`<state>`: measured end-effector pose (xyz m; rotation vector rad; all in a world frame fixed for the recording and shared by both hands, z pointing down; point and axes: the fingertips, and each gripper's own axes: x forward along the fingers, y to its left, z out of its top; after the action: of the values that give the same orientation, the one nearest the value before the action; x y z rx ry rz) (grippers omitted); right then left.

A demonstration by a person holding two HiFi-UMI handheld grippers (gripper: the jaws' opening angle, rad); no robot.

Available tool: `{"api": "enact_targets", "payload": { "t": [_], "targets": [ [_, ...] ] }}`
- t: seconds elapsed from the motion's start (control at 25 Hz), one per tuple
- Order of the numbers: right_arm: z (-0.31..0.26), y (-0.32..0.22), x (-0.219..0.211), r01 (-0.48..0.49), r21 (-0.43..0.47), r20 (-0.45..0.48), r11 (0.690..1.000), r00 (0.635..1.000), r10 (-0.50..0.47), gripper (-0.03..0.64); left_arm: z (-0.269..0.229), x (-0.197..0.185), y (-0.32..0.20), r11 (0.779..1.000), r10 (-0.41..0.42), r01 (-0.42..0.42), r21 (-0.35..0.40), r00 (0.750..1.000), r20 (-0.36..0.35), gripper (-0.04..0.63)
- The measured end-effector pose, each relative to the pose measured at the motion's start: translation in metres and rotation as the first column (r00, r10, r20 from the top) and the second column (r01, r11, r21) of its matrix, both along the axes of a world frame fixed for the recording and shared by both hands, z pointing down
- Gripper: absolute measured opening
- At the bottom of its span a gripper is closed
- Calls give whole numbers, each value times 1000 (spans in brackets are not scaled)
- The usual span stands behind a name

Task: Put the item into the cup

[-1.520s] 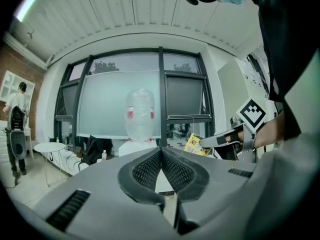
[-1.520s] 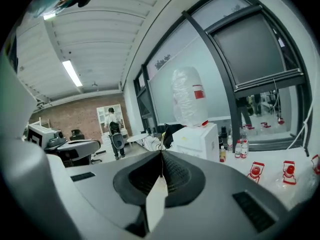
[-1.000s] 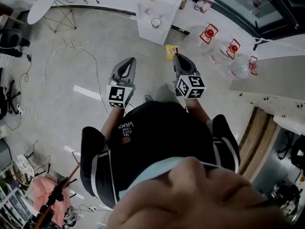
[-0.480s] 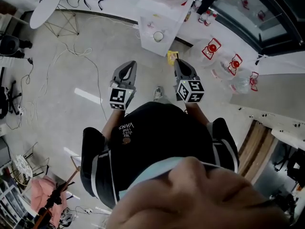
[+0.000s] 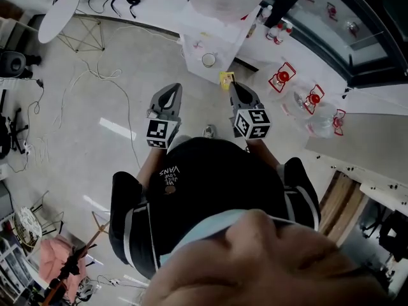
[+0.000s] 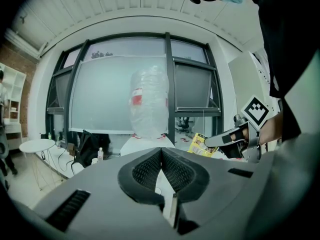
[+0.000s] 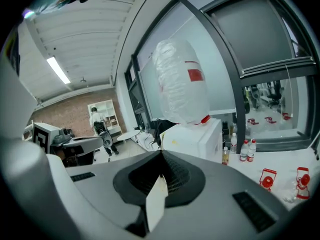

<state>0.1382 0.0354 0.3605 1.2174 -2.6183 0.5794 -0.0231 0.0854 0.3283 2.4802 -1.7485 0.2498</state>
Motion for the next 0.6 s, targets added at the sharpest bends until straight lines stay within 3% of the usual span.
{"api": "enact_targets", "payload": {
  "t": [0.32, 0.48, 0.6],
  "targets": [
    [4, -37, -14, -18, -3, -15, 1000, 1000, 18, 43, 14, -4, -48, 998, 51, -52, -21, 998, -25, 20],
    [5, -53, -28, -93, -12, -28, 996, 995, 92, 43, 18, -17, -75, 990, 137, -139, -40, 990, -36, 20],
    [4, -63, -39, -168, -18, -42, 986, 985, 168, 43, 21, -28, -93, 971, 236, -237, -44, 972, -22, 20]
  ]
}}
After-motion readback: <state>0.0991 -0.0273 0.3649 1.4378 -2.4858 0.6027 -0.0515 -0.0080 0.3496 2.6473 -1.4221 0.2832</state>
